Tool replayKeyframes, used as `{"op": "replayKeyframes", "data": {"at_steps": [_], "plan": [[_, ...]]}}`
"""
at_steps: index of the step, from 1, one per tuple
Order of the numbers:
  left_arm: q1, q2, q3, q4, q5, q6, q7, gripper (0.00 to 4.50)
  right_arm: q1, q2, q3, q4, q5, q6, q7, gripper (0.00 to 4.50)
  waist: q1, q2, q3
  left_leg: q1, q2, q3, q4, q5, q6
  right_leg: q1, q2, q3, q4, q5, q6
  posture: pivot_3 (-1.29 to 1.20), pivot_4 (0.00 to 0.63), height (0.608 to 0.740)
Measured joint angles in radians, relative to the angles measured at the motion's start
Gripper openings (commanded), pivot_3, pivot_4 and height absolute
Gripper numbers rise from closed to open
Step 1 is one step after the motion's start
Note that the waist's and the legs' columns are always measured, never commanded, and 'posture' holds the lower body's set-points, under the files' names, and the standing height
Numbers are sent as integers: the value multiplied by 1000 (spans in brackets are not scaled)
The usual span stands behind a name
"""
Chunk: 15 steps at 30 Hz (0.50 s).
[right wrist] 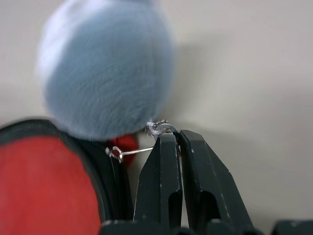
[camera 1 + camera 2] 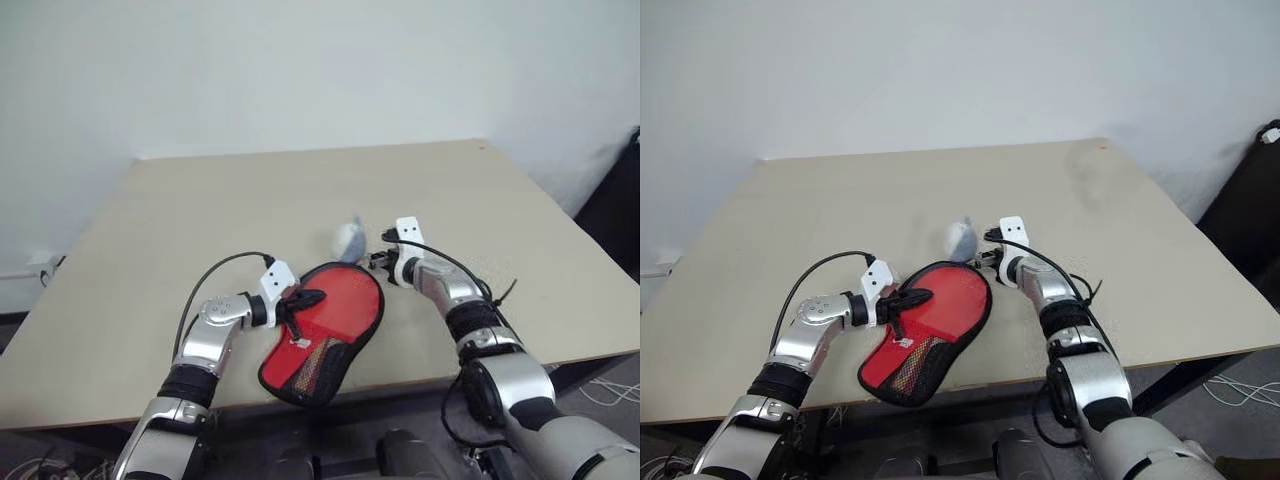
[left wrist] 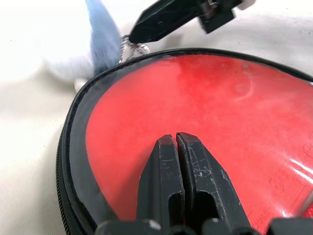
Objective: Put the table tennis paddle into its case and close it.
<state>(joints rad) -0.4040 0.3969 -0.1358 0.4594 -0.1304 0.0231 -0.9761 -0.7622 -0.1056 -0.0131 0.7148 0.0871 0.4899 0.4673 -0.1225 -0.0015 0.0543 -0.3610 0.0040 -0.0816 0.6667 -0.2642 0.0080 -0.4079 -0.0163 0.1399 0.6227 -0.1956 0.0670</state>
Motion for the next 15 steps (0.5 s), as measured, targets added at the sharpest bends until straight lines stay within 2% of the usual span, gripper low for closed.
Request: {"op": "replayKeyframes", "data": {"at_steps": [7,15], "plan": [[0,1,0,5,0,-4,0,0,148,-98,83,-311,0,137,63,57,0,1,0,0,0,1,0,0,0,0,0,0,0,0,0,0,0,740],[-1,0,-1,12,0,-14,-1,0,201,-194,156,-476,1,206,138,57,0,1,0,0,0,2,0,0,0,-1,0,1,-1,0,0,0,0,740]]}}
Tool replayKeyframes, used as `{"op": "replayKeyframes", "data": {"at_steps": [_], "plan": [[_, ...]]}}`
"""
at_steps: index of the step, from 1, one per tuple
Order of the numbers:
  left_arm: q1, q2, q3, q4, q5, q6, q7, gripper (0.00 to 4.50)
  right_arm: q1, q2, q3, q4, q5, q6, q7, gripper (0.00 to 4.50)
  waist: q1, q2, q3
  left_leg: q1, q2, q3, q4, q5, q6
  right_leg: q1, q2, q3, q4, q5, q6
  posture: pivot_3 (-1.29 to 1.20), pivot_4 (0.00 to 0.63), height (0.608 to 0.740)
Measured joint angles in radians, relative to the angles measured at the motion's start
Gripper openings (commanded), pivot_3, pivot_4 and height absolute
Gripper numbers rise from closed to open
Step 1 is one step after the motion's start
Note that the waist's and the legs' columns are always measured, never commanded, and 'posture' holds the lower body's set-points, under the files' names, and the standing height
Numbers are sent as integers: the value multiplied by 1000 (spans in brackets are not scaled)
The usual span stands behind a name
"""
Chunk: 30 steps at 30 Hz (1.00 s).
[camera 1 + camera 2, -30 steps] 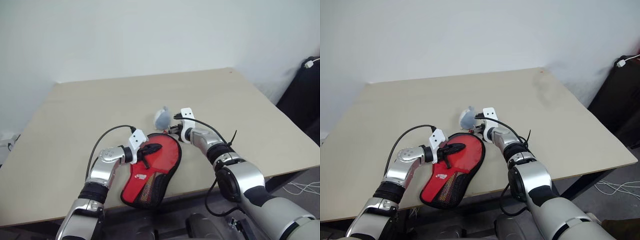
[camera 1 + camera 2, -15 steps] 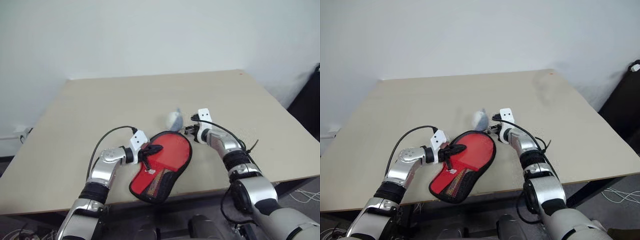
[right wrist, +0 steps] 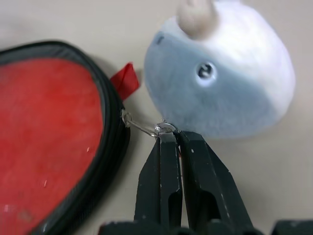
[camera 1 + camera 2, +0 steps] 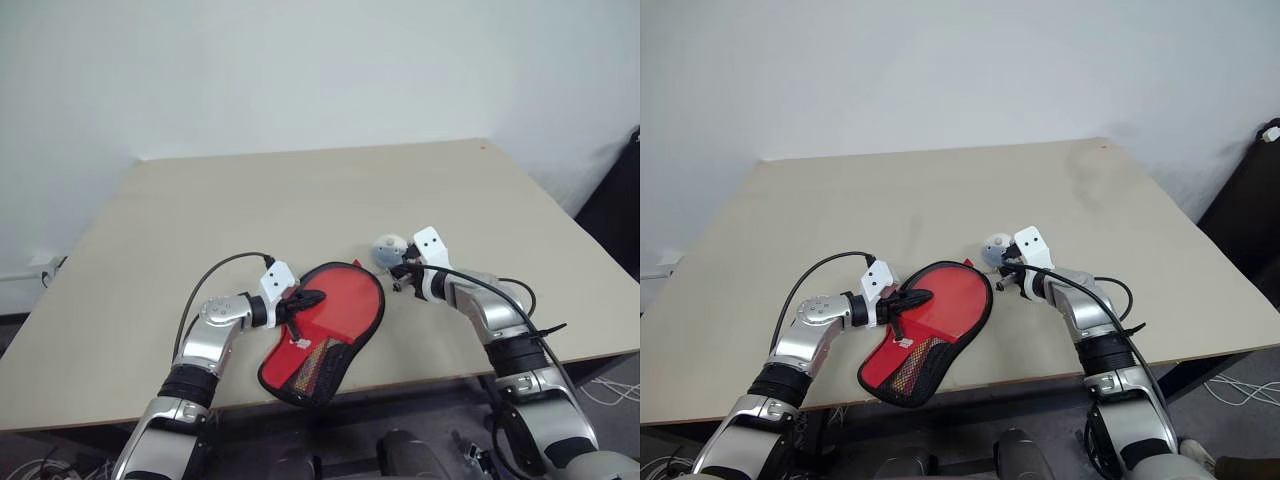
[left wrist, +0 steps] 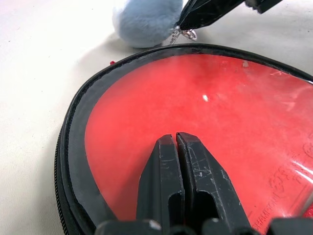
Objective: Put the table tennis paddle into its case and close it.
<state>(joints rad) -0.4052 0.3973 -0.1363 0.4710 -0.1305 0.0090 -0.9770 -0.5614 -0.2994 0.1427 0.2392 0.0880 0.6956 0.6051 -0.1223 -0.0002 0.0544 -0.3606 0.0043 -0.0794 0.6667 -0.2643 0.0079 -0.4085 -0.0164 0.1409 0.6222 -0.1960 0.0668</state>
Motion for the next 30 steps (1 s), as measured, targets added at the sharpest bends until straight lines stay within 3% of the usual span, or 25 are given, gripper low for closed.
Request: {"op": "replayKeyframes", "data": {"at_steps": [9,19,22,28,30], "plan": [[-6,-1,-1,15,0,-12,0,0,102,-144,86,-185,11,25,144,57,1,0,0,0,0,2,0,0,0,0,0,1,0,-1,-2,0,0,740],[-8,-1,-2,21,0,-20,-1,0,160,-232,156,-298,10,21,229,57,1,-2,1,1,1,5,0,0,0,-1,0,3,-1,-2,-2,0,0,740],[-10,-1,-2,23,1,-21,-1,0,179,-242,160,-308,11,17,247,649,1,-2,1,1,1,6,0,0,0,-1,0,3,-1,-2,-2,0,0,740],[-15,-1,-2,31,1,-21,0,0,179,-239,160,-307,30,23,257,2318,1,-3,1,1,2,8,0,0,-1,-2,0,4,-1,-2,-2,0,0,740],[-15,-1,-2,31,1,-21,0,0,179,-239,160,-307,29,23,255,2318,1,-3,1,1,2,8,0,0,-1,-2,0,4,-1,-2,-2,0,0,740]]}}
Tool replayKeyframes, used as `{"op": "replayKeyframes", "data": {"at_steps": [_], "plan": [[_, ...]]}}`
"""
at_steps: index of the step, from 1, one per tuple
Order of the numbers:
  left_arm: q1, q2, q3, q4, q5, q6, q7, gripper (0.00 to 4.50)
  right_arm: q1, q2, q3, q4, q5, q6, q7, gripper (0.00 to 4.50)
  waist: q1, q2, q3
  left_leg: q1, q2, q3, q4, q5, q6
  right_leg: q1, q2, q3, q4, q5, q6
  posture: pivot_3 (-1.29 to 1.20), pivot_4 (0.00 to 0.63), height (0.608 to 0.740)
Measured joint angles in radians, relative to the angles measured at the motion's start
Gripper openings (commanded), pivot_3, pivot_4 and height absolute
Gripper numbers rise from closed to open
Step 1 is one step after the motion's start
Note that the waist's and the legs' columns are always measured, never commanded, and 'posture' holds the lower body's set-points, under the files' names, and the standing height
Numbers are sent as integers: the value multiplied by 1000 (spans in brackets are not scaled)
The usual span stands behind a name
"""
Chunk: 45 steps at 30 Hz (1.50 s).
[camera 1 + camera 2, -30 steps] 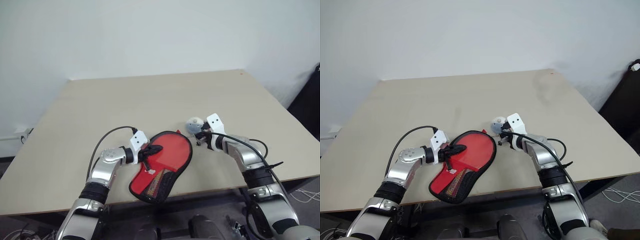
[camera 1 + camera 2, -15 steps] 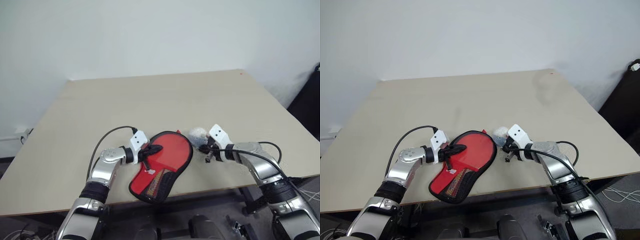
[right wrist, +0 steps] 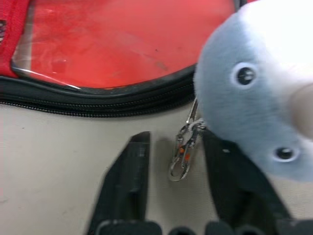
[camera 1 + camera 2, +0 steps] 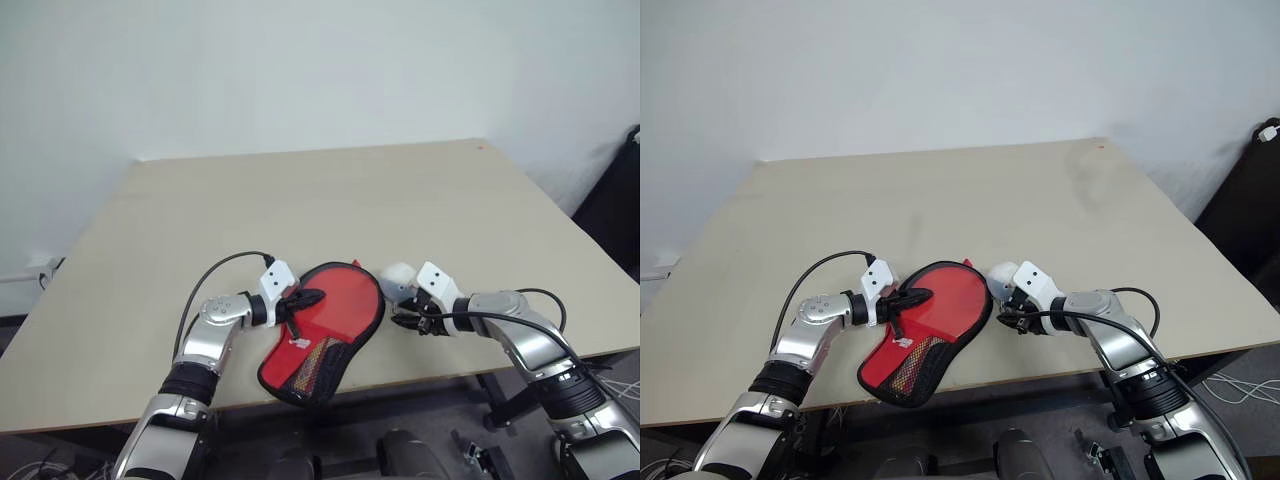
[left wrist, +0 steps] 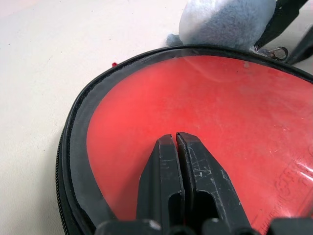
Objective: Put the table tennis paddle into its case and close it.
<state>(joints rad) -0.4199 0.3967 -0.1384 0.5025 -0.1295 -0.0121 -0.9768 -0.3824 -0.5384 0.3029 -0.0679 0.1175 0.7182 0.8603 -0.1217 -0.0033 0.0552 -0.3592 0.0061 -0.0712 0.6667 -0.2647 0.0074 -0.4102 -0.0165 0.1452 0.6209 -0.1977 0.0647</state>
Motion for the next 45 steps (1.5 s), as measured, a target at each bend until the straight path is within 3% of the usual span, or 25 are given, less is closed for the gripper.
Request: {"op": "replayKeyframes", "data": {"at_steps": [16,28,31,37,45], "plan": [[-31,-12,5,27,-7,13,-11,0,-4,-67,-114,-176,128,3,60,2318,1,-3,2,-1,0,1,0,0,0,-1,0,1,-2,0,0,0,0,740],[-115,-87,-6,46,-65,66,-123,0,-10,-96,-142,-94,89,-31,-18,2318,15,-6,3,-5,1,3,-4,-2,-3,-2,0,3,-13,2,3,0,0,740],[-132,-88,-38,81,-26,42,-129,0,-18,-91,-141,-49,77,-39,-38,2892,21,-6,3,-6,1,3,-5,-3,-2,-2,0,3,-14,2,3,0,0,740],[-158,-91,-75,137,34,-31,-130,0,-21,-85,-146,-35,102,-22,-29,4461,21,-6,3,-5,1,3,-4,-3,-2,0,0,3,-14,2,3,0,0,740],[-163,-93,-76,158,42,-59,-130,0,-1,-92,-167,-60,151,32,-24,4461,21,-6,3,-4,1,4,-2,-3,-2,1,0,4,-13,2,3,0,0,740]]}}
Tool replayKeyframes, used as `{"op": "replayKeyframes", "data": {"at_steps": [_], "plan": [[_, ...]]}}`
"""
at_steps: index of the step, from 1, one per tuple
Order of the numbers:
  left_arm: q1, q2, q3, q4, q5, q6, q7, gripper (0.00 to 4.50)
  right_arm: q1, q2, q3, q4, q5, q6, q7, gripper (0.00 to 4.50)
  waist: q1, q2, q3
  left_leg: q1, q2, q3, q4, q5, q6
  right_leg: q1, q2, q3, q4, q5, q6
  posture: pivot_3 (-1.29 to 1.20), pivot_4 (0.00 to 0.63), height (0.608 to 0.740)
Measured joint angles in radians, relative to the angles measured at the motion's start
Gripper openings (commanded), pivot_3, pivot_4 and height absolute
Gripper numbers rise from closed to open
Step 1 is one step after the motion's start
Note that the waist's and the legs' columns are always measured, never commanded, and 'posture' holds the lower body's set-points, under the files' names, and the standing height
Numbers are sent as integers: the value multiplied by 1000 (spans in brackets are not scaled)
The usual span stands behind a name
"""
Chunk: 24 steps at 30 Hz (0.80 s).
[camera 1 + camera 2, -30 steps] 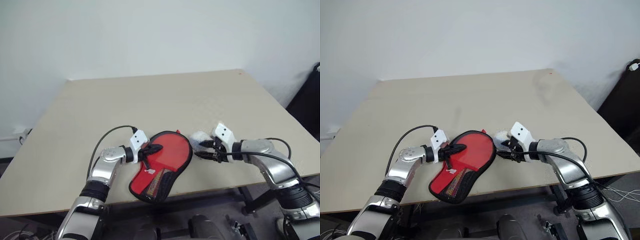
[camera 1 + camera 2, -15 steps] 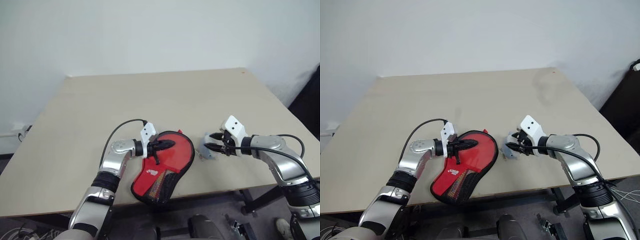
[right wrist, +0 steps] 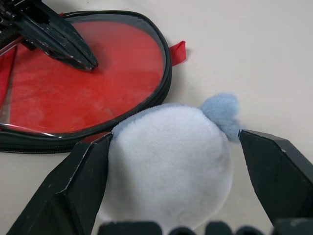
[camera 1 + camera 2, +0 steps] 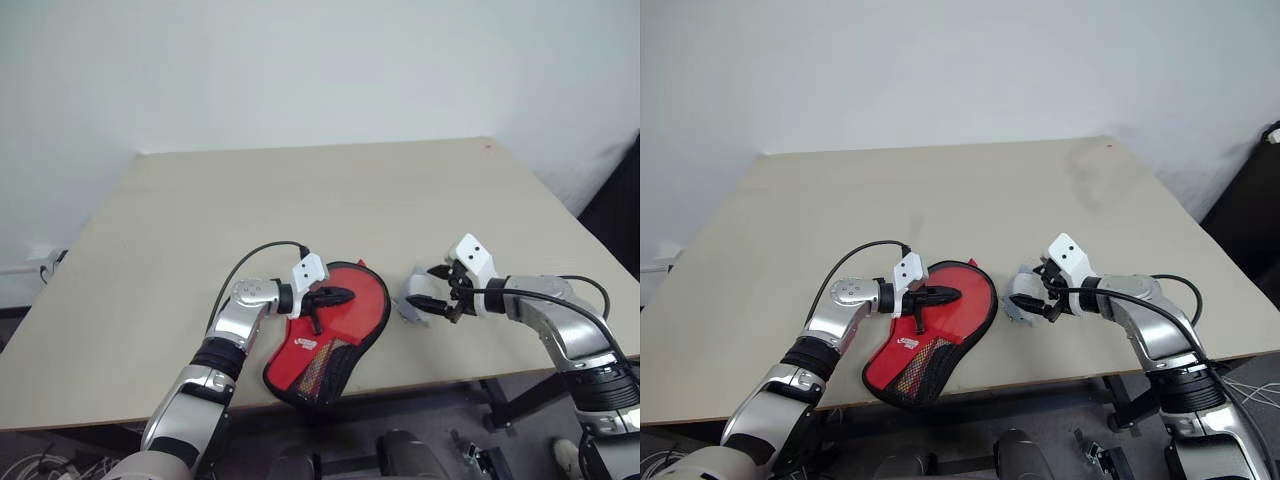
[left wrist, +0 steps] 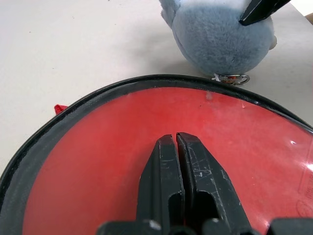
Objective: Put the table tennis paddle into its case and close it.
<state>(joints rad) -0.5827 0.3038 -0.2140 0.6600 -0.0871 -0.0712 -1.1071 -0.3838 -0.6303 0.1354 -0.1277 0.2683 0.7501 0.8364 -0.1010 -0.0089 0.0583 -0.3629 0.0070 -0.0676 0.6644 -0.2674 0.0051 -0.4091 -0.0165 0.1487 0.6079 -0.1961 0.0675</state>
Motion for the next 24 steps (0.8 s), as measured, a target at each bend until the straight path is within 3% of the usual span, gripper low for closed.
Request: {"op": "replayKeyframes", "data": {"at_steps": [10,13,17,24], "plan": [[-6,-7,0,18,1,-11,4,0,21,27,39,44,2,51,-28,4461,0,-1,-1,0,0,0,1,0,0,1,0,0,0,0,0,0,0,740],[-8,-8,0,20,2,-12,7,0,19,55,42,84,3,55,-45,4008,0,-1,-1,0,0,0,2,0,0,2,0,1,0,0,0,0,0,740],[-12,-11,0,29,4,-17,11,0,3,80,40,115,5,55,-64,2855,1,-1,-1,0,0,0,4,0,0,2,0,1,0,0,0,0,0,740],[-20,-18,0,41,19,-25,24,0,37,41,32,50,27,54,-28,1348,1,-1,-1,0,0,0,4,0,0,3,0,1,0,0,0,0,0,740]]}}
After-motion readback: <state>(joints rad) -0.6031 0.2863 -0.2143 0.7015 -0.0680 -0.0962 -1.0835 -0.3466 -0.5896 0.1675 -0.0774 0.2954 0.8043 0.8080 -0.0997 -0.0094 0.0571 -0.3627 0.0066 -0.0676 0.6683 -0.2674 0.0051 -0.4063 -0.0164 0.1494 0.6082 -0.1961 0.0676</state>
